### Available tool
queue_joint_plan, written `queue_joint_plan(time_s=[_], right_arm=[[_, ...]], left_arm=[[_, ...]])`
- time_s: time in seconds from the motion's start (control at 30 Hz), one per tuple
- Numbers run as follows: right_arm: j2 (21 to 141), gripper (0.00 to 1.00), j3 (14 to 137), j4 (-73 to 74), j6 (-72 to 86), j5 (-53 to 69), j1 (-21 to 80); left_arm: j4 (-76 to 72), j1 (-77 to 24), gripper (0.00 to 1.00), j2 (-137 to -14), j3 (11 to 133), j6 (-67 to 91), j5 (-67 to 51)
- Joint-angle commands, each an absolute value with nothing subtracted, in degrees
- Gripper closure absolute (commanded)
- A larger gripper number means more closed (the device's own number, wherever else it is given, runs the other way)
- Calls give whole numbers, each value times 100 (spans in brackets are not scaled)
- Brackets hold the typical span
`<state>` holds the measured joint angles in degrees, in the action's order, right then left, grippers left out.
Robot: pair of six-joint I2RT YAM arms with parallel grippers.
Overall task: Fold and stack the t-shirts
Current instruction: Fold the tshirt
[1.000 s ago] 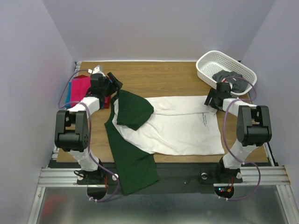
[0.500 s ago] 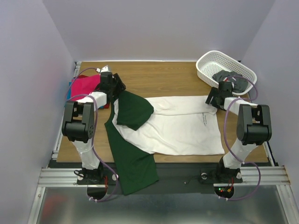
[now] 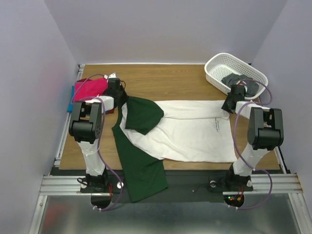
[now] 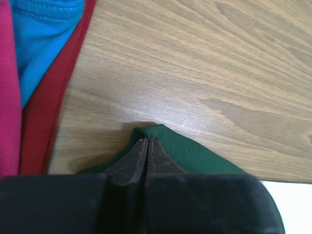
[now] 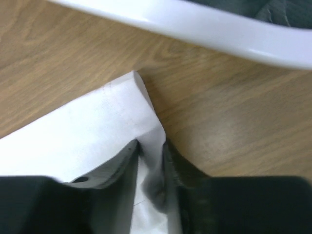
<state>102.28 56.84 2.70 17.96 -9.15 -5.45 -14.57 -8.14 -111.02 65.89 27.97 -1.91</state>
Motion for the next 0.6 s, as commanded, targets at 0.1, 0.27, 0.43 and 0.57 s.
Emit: queue_joint_plan(time_s=[0.1,0.27,0.43,0.57], right_arm=[[10600,98,5730,176,1846,-694,-685],[10521,100,5652,184,1837,-852,-756],[10433,100,5555,176,1819,-967,-861],[10433,100,5546,185,1828,-932,-870]], left_arm=[[-1520,-765,100,-11004,6899,2637,-150],[-1512,-695,100,-10925,6970,2619,-149],[-1521,-589,100,-10854,6987,2637,-158],[-1486,-589,100,-10951,7084,2637,-193]])
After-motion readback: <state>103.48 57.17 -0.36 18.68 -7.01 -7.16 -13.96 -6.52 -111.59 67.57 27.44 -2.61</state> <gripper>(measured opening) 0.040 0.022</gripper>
